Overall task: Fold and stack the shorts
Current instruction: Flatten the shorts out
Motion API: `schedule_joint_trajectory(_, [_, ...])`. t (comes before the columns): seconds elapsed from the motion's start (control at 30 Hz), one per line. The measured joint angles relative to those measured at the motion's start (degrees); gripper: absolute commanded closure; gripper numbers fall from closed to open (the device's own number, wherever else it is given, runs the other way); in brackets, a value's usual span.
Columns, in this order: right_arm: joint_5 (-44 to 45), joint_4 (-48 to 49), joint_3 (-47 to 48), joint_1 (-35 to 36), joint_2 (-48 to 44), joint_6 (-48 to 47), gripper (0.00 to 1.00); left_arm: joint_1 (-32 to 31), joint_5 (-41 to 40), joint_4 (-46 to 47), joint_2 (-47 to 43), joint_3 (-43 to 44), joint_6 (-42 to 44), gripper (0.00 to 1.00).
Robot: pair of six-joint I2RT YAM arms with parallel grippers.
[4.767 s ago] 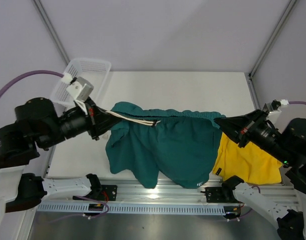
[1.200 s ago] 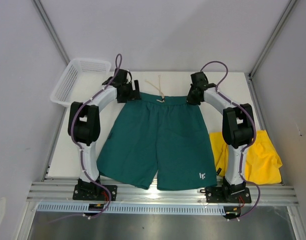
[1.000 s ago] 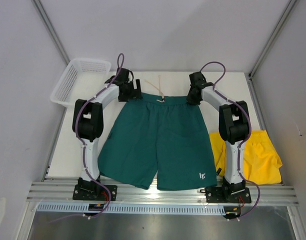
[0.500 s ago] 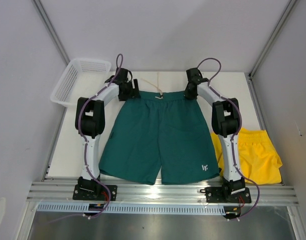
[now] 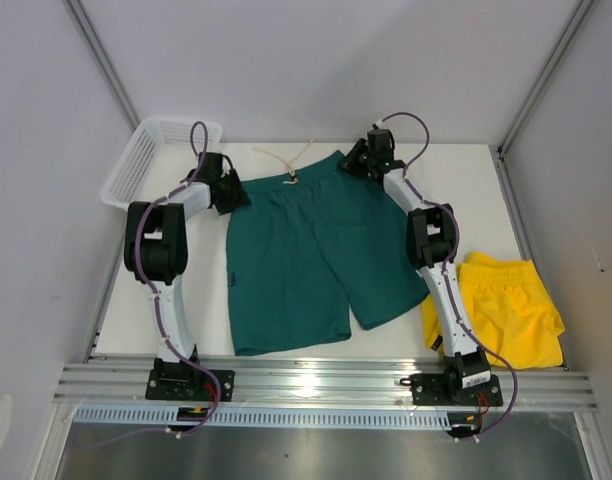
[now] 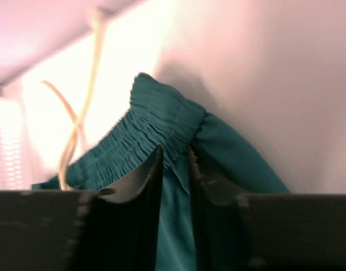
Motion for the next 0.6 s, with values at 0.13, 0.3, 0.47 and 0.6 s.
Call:
schedule_joint_trajectory(0.13, [-6.78,5.86,4.63,-0.09,3.76,3.39,0.23,0.63,-0.37,1.97,-0.11,-0.87,-1.07,0.46])
schedule_joint_trajectory(0.3, [-10.49,7.85,-8.31,-0.09,-5.44,0.57,0.18,0.59,-0.42,6.08,-2.03,-4.98,-2.43,0.46])
schedule_joint_trajectory(0.47, [-11.45,5.07,-25.75,1.18,-21.42,-7.06,0.20,0.59,-0.63,7.32,-3.34,-7.17,-2.97,0.43])
schedule_joint_trajectory(0.6, [-6.21,1.92,-40.26,6.93,-39.30,-13.51,0.28,0.59,-0.72,8.09,-3.37,-7.41,-3.02,0.41])
